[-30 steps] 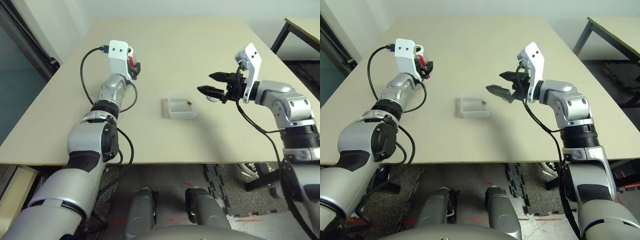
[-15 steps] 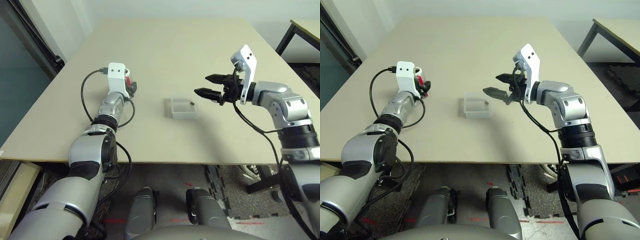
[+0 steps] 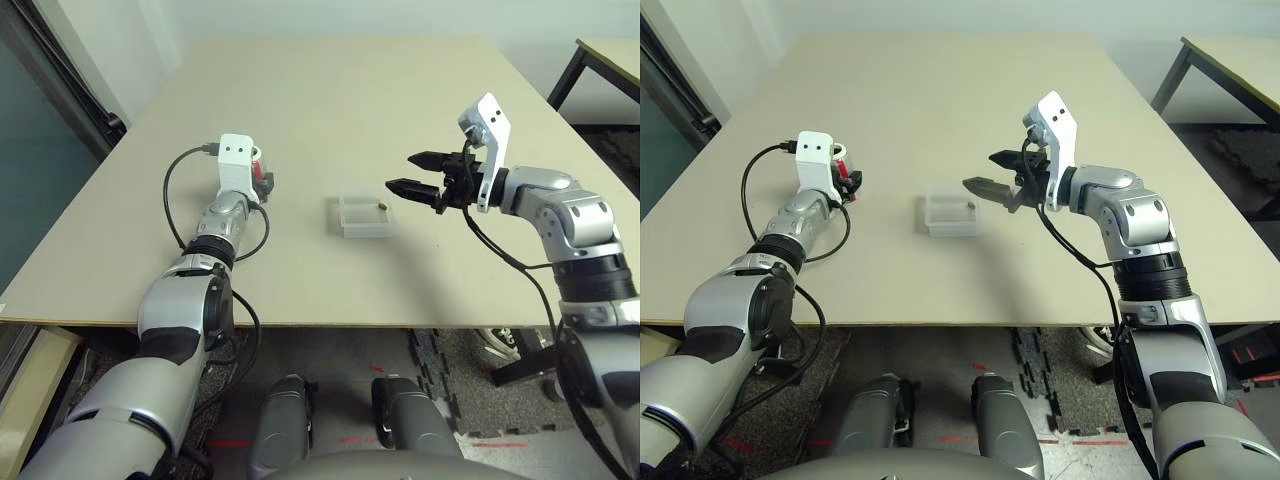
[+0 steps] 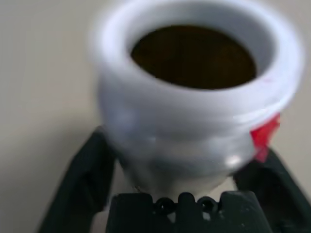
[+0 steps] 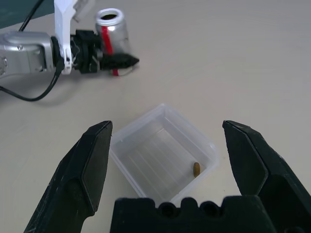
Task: Pour the medicine from the bottle into the box.
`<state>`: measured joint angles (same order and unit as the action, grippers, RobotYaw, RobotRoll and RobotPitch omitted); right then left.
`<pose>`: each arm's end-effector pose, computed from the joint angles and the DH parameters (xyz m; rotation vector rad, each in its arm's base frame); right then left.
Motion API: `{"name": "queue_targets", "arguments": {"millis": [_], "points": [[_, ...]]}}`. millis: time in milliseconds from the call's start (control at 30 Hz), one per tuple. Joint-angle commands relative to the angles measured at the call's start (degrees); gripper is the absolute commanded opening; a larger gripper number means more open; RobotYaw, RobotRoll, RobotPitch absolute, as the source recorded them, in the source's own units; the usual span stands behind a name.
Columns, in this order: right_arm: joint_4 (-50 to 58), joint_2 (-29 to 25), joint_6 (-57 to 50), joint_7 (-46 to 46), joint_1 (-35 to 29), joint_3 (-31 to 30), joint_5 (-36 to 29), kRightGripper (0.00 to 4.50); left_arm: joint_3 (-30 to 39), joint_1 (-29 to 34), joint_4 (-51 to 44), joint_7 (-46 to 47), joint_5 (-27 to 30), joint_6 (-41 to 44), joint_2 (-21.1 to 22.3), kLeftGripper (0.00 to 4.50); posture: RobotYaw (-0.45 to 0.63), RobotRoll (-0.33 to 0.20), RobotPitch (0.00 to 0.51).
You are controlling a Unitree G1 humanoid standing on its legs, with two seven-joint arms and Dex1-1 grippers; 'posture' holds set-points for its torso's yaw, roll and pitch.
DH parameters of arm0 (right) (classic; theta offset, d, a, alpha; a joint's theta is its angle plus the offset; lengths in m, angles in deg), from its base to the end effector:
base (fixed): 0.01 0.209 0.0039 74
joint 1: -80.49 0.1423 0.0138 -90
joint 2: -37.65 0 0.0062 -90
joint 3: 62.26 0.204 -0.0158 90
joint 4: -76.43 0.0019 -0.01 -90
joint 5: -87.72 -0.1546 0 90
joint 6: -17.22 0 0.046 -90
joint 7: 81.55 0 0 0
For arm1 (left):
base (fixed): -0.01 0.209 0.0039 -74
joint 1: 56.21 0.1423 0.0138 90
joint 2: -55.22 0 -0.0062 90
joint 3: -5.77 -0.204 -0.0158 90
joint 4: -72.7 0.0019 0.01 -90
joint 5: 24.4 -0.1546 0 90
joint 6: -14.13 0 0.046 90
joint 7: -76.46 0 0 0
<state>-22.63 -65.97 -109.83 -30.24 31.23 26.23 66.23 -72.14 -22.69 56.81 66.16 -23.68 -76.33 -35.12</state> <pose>0.3356 -0.2131 0.1864 -0.1033 0.1682 0.9462 0.3816 0.2038 0.0817 0.0443 0.2884 -0.0522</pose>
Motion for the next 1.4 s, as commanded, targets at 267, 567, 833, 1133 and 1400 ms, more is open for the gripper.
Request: {"name": "queue_targets", "arguments": {"millis": [267,567,833,1133,1400], "points": [[-0.7,0.3,0.4,0.4,0.3,0.0,-0.1,4.5,-0.9,0.8,-0.9,-2.6,0.2,-3.2,0.3,4.48,0.0,0.0,0.071],[-0.7,0.7,0.4,0.5,0.2,-0.2,-0.1,4.5,-0.8,2.2,-2.4,-3.5,0.7,-5.0,0.3,4.48,0.02,0.0,0.071],[-0.6,1.0,0.3,0.5,-0.1,-0.2,-0.2,4.5,-0.8,4.9,-5.1,-3.7,1.6,-5.0,-0.3,4.48,0.03,0.0,0.081],[0.0,0.9,-0.1,0.5,-0.7,0.1,-0.4,4.5,-1.1,9.2,-15.4,-4.2,3.1,-3.7,-0.6,4.48,0.04,0.0,0.091],[1.0,0.8,-0.9,0.2,-1.8,0.3,-0.9,4.5,-1.4,21.1,-37.8,-4.7,5.6,5.9,-1.2,4.48,0.05,0.0,0.105]]}}
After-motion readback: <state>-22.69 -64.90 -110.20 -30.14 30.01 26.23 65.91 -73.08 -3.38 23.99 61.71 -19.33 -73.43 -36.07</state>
